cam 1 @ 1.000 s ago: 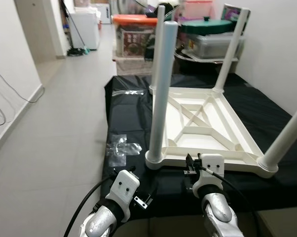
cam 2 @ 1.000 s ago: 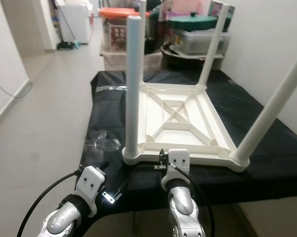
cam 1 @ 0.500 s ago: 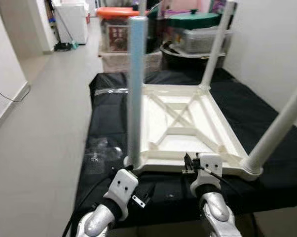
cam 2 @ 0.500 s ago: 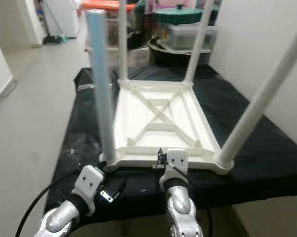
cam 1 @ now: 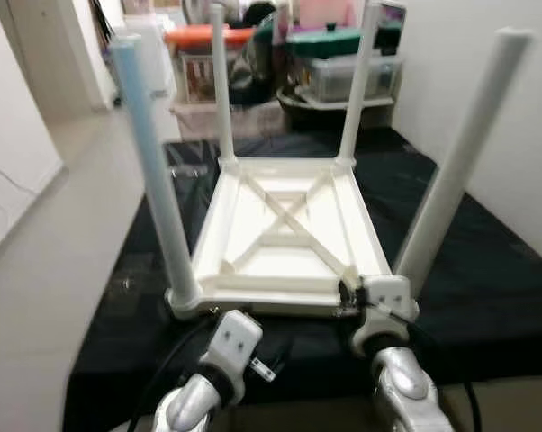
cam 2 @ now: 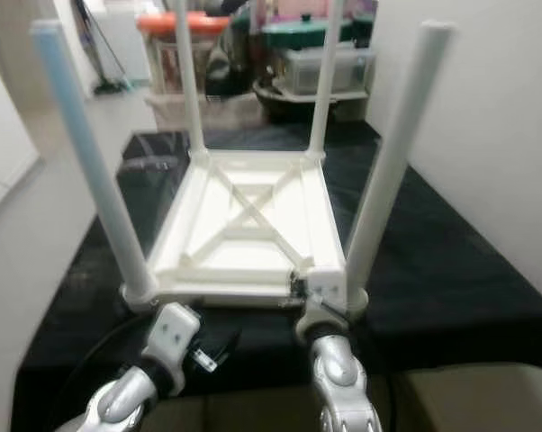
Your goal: Building children table
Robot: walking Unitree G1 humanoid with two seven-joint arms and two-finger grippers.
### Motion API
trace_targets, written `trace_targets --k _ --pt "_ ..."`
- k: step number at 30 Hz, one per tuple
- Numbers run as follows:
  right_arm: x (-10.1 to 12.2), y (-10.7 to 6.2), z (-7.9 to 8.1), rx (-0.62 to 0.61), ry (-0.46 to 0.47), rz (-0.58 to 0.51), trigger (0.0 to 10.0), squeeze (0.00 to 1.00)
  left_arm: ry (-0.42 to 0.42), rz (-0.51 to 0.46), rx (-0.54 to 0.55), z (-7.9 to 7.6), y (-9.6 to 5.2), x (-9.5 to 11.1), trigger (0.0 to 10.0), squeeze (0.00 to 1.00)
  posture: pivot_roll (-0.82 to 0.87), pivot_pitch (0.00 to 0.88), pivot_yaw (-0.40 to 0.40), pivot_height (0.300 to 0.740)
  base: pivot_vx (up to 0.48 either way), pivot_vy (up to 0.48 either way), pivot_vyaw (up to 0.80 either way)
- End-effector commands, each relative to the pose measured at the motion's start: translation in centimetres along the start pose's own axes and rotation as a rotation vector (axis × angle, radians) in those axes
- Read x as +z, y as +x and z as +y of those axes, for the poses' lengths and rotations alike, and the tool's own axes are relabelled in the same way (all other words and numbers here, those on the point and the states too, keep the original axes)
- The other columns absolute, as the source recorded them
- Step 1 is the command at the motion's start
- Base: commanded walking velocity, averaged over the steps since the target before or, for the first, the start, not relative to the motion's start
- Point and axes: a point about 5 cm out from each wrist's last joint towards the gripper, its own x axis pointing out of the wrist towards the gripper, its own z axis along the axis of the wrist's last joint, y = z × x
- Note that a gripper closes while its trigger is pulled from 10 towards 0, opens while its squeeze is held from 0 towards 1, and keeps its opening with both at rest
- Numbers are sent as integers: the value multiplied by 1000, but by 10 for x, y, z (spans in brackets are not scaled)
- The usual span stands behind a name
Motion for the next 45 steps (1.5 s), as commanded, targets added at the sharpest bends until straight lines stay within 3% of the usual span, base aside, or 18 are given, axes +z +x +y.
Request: trace_targets --k 1,5,9,12,13,20,21,23,24,26,28,32,38,42,45 --pt "3 1 9 58 34 -17 10000 0 2 21 19 6 -3 -4 10000 0 84 0 -27 740 0 0 0" --pt "5 1 12 93 45 -24 10000 0 1 21 19 6 -3 -4 10000 0 85 0 -27 740 0 0 0" --pt "19 -11 25 307 38 -79 10000 0 -7 18 16 6 -5 -5 10000 0 74 0 -20 740 0 0 0" --pt "21 -16 27 348 30 -85 10000 0 -11 19 14 5 -5 -5 10000 0 72 0 -19 740 0 0 0" --pt "22 -19 26 356 18 -93 10000 1000 -14 20 11 5 -5 -6 10000 0 69 0 -17 740 0 0 0" --pt "28 -25 16 303 -33 -128 10000 1000 -20 22 6 5 -5 -6 10000 0 69 0 -19 740 0 0 0" --pt "29 -25 14 284 -48 -131 10000 824 -22 22 6 5 -5 -6 10000 0 68 0 -20 740 0 0 0" --pt "29 -25 14 284 -48 -131 10000 824 -22 22 6 5 -5 -6 10000 0 68 0 -20 740 0 0 0" --pt "29 -23 12 254 -56 -131 10000 0 -23 23 5 5 -5 -6 10000 0 73 0 -22 740 0 0 0" --pt "30 -19 4 167 -69 -137 10000 0 -23 23 7 5 -5 -6 10000 0 75 0 -23 740 0 0 0" --pt "30 -19 4 167 -69 -137 10000 0 -23 23 7 5 -5 -6 10000 0 75 0 -23 740 0 0 0" --pt "36 -18 -16 -5 -85 -155 10000 0 -26 25 7 6 -5 -6 10000 0 73 0 -21 740 0 0 0" --pt "37 -25 -23 -55 -75 -158 10000 0 -30 28 5 6 -5 -7 10000 0 71 0 -16 740 0 0 0" --pt "42 -28 -17 -24 -81 -186 10000 0 -32 29 3 6 -5 -7 10000 0 70 0 -15 740 0 0 0" --pt "60 -28 -8 6 -142 -279 10000 0 -34 30 1 6 -5 -8 10000 0 70 0 -11 740 0 0 0"
